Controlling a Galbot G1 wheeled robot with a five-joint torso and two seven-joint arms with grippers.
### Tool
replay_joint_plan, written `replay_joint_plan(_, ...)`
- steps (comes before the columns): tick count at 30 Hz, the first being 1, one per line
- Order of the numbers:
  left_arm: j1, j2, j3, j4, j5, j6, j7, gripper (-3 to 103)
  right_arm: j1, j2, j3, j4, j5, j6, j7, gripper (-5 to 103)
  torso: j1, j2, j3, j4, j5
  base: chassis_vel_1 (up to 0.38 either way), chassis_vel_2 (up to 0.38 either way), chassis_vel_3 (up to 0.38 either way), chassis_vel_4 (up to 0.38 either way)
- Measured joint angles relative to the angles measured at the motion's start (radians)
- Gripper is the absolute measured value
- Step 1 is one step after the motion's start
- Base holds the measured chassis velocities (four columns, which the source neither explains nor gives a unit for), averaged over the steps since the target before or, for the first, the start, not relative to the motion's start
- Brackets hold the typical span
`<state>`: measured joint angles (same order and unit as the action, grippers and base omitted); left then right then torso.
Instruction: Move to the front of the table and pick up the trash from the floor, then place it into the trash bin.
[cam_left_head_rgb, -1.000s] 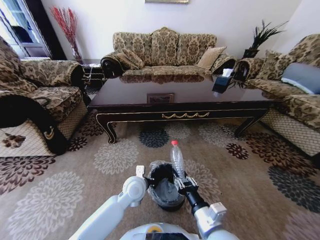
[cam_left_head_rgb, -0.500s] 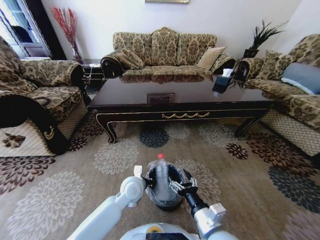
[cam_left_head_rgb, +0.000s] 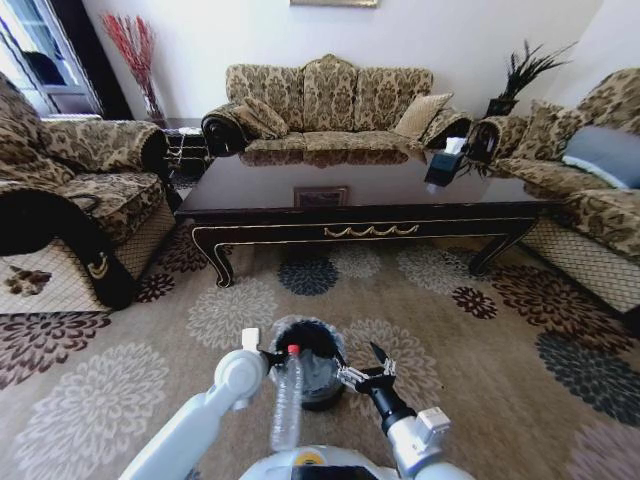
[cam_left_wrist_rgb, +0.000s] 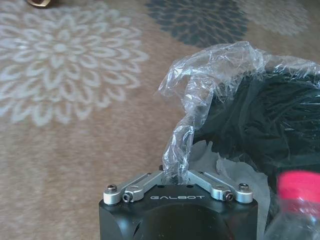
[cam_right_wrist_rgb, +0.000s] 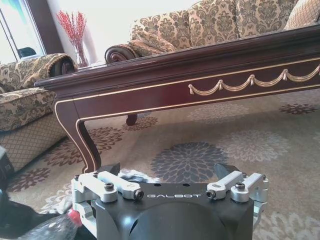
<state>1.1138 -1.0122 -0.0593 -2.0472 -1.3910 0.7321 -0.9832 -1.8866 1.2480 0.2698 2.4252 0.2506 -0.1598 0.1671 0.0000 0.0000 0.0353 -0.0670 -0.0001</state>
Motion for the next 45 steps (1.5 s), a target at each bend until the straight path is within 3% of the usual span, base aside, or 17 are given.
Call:
replay_joint_plan(15,0.063,0.005,-0.017,-0.023,0.022,-0.003,0.016,0,-0.014,0.004,-0.001,0.006,-0.003,0.006,0.003,100,0.000,0.000,0.000,-0.0002,0.0000,0.000,0.000,0.000,0.000)
replay_joint_plan(33,0.009,0.036,-0.100,0.010,-0.006,-0.015,0.037,0,-0.016,0.007,0.038,-0.046,-0.029,0.045,0.038,100,0.000,0.000,0.000,-0.0003,0.0000,0.000,0.000,0.000,0.000)
replay_joint_plan(38,0.052,0.133,-0.280,0.017,-0.116,-0.011,0.063,0,-0.015,0.014,0.095,-0.105,-0.025,0.072,0.027,100,0.000,0.000,0.000,-0.0002,0.0000,0.000,0.000,0.000,0.000)
replay_joint_plan(45,0.153,0.191,-0.473,0.044,-0.198,0.002,0.098,0,-0.008,0.046,0.087,-0.176,-0.026,0.110,0.017,100,0.000,0.000,0.000,0.0002,-0.0001,0.000,0.000,0.000,0.000)
